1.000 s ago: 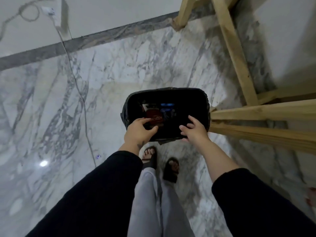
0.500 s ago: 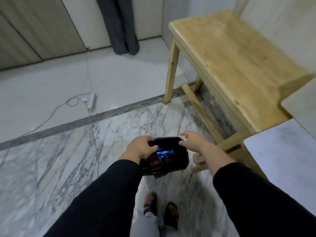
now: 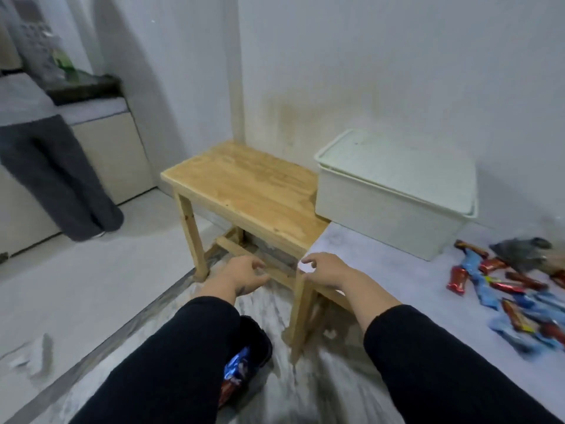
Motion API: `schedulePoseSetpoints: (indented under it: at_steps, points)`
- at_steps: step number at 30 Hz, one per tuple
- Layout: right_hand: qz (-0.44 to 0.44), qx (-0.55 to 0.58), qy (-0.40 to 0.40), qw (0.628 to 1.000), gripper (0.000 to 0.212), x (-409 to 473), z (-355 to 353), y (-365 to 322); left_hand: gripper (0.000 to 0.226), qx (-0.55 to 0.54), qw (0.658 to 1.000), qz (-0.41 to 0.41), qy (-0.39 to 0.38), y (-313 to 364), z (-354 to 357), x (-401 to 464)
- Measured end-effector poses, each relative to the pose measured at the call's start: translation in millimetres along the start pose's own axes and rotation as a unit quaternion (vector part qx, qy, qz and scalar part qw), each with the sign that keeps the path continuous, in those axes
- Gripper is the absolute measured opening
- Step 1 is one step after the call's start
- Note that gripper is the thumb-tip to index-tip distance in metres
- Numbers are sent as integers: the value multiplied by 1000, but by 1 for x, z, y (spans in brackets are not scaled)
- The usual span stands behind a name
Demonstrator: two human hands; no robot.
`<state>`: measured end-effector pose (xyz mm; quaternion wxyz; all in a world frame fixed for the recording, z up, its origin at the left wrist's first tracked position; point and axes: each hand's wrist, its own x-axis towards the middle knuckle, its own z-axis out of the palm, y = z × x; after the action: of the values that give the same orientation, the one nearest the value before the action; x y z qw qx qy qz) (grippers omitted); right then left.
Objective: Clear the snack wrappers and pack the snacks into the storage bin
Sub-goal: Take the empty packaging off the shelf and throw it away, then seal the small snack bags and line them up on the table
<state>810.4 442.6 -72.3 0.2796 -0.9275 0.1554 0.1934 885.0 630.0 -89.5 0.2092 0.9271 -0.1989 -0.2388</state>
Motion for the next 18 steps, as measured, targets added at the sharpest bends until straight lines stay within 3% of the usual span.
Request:
schedulePoseSetpoints:
  at_steps: [11, 18]
  points:
    - [220, 76, 158, 960, 51, -154, -59, 164, 44, 70, 966, 230, -89, 206, 80, 6]
    - [281, 74, 224, 930, 48, -221, -99, 259, 43, 78, 930, 339, -115, 344, 132, -3]
